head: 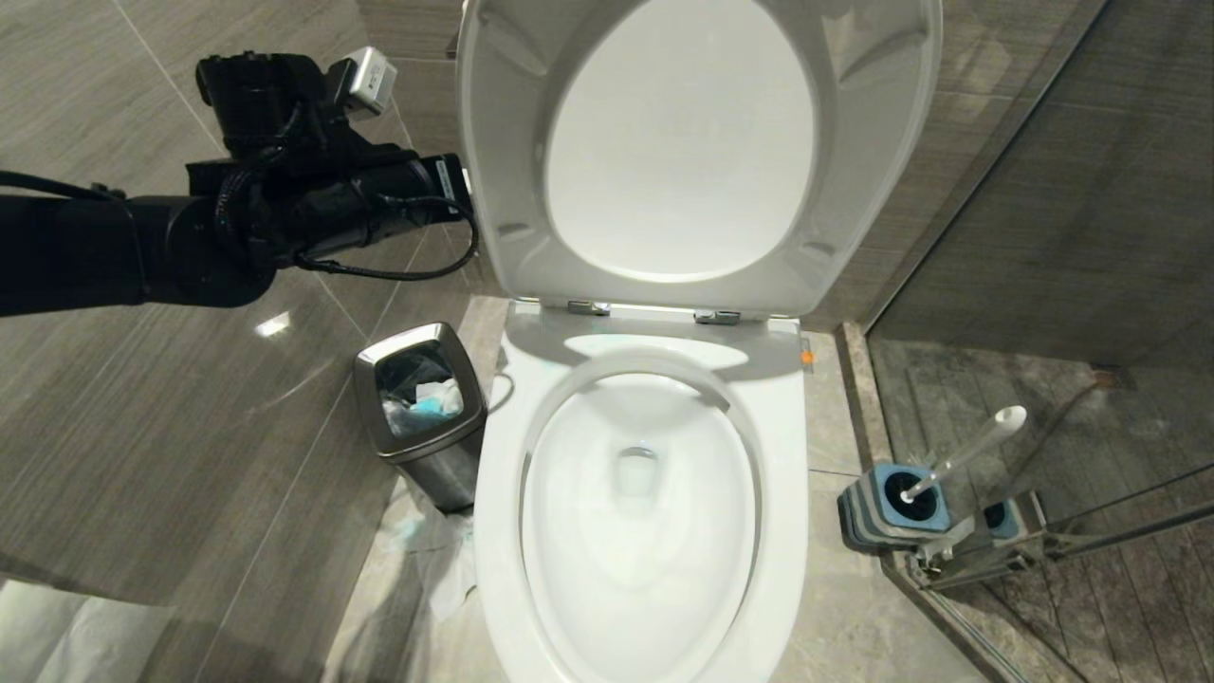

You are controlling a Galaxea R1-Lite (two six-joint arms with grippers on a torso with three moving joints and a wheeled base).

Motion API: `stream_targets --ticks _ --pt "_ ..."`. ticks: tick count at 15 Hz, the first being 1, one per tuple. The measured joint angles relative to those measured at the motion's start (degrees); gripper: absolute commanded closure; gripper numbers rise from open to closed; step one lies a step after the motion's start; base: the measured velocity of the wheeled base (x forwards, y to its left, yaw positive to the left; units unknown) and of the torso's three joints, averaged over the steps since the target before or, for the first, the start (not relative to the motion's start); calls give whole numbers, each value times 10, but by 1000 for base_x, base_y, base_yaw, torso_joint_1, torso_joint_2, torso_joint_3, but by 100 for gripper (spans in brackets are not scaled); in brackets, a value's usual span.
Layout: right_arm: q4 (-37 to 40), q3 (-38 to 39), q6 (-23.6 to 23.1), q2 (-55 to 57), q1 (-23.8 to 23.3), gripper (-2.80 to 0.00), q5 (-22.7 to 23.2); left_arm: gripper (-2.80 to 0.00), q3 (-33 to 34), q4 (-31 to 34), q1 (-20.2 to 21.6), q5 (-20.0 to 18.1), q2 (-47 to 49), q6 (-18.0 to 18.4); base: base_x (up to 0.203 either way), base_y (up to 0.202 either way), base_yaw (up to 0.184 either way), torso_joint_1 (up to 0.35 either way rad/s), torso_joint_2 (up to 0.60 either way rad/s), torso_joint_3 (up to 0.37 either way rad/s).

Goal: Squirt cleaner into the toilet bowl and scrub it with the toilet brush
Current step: Close the toilet lid

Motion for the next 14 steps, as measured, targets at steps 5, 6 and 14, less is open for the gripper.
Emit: stream_targets --ticks 5,6,14 --pt "0 0 0 0 0 0 0 0 17 -1 22 5 -27 1 0 0 0 0 0 0" --pt "0 0 0 0 0 0 0 0 17 -3 29 6 -33 1 0 0 0 0 0 0" --pt "0 0 0 0 0 0 0 0 -108 -64 80 12 -35 -1 0 0 0 0 0 0"
